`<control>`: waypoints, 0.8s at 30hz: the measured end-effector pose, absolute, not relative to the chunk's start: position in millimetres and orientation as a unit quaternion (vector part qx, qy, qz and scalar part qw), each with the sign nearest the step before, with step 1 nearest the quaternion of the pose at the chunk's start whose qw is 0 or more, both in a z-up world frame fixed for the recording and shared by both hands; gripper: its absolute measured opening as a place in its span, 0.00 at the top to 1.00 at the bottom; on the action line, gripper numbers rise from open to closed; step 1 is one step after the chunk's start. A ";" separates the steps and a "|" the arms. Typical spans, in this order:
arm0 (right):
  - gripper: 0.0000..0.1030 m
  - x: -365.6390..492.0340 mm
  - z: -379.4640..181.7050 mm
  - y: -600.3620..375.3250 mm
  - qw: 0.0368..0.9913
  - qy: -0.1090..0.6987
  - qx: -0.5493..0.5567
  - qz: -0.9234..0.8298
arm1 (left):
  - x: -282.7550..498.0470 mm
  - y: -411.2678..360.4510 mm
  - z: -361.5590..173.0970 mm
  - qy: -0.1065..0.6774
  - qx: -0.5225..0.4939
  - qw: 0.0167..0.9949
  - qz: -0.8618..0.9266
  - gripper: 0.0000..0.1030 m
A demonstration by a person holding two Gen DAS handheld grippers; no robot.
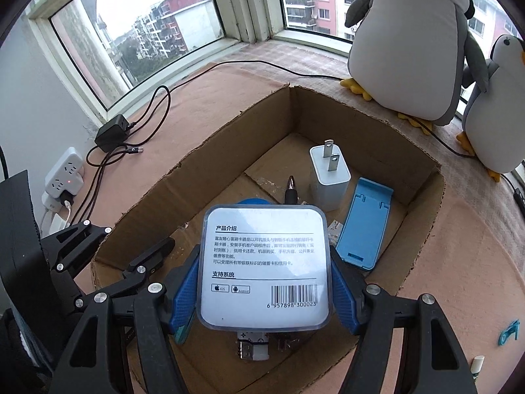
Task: Organize rigid objects
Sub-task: 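Carry the white square box with the right gripper into the box and release, then move the right gripper to the green glue stick and grasp it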
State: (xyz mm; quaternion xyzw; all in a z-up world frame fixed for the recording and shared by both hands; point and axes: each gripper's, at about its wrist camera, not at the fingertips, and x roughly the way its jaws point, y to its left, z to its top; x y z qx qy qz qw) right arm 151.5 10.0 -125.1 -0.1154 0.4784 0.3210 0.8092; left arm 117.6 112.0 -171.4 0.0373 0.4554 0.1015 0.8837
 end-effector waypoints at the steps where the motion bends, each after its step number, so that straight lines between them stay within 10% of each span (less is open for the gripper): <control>1: 0.35 151.4 -125.5 11.5 0.809 0.478 -0.117 0.322 | 117.7 111.8 -171.4 0.455 0.037 0.884 0.101 0.71; 24: 0.26 135.2 -90.3 -51.5 0.849 0.442 -0.066 0.282 | 117.1 112.3 -170.8 0.455 0.038 0.884 0.102 0.71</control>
